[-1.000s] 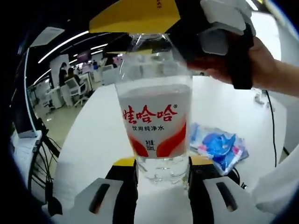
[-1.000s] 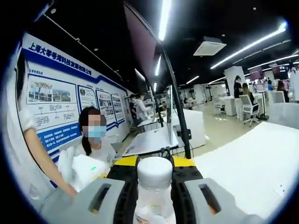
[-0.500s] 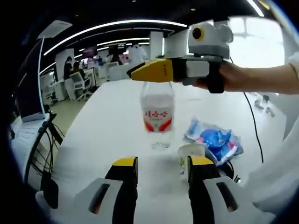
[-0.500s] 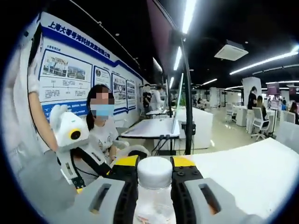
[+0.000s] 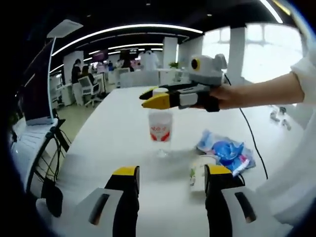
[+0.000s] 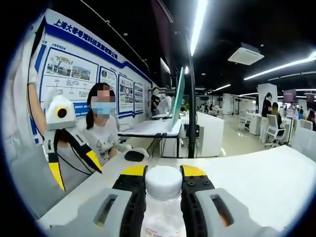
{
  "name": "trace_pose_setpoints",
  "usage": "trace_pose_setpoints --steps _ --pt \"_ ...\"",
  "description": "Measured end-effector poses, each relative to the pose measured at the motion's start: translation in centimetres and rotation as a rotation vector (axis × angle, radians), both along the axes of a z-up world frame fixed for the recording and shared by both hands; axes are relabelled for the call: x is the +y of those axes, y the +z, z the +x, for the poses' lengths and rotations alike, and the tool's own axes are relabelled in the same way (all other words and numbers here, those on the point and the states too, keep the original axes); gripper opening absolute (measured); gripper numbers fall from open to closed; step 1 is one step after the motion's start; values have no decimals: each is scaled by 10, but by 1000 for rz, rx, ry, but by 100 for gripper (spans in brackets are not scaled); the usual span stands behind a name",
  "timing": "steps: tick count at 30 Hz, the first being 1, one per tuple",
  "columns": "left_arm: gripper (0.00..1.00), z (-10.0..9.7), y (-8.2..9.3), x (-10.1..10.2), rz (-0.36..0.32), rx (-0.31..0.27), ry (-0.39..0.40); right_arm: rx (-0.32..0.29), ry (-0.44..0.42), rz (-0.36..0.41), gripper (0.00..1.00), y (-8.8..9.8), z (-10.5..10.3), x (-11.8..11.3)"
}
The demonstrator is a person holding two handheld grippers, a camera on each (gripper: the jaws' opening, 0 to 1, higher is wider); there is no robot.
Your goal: Arrange the tabletop items into an orderly group along one side of the table until the central work area is clear of visible clutter.
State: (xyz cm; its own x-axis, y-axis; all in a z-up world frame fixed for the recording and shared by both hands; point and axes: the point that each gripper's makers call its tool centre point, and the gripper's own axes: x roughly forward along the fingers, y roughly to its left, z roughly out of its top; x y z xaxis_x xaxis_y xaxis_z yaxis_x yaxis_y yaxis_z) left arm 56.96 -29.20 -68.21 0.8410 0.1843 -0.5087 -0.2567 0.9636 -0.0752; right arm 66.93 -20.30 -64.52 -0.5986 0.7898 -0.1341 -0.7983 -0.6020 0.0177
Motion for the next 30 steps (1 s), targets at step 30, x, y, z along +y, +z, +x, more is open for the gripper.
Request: trace_pose_setpoints --steps 30 --pt "50 -1 -13 -12 -51 22 -32 33 16 21 23 1 11 2"
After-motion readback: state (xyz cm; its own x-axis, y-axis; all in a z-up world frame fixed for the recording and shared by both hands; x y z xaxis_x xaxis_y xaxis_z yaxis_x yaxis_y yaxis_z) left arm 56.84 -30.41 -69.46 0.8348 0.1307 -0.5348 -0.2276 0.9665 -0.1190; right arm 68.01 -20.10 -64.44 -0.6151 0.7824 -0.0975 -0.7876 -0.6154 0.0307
